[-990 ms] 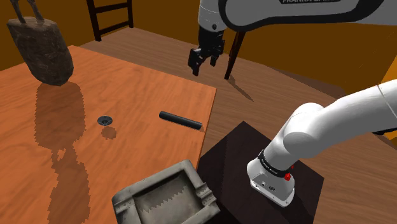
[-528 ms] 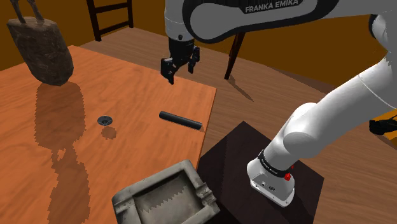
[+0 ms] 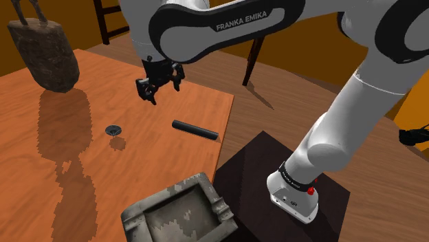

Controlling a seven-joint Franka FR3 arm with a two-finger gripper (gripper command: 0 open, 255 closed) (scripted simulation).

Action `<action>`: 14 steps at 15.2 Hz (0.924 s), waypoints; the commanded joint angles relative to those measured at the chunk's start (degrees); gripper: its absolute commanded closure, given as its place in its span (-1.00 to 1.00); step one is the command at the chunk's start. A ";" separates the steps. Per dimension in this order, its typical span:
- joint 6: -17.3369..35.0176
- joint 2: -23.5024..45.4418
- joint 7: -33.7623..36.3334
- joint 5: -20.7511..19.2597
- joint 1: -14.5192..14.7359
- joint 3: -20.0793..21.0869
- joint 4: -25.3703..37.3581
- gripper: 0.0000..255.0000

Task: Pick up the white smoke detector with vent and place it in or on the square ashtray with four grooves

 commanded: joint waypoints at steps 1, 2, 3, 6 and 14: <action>-0.79 4.84 3.26 -2.70 1.44 0.87 3.66 -1.00; -1.44 7.45 4.70 -4.10 2.39 1.08 5.91 -1.00; -2.15 10.06 6.04 -5.47 3.44 1.18 8.25 -1.00; -4.66 17.94 9.39 -9.30 7.12 0.93 15.91 -1.00; -14.08 40.24 12.50 -16.81 19.89 -2.52 43.76 -1.00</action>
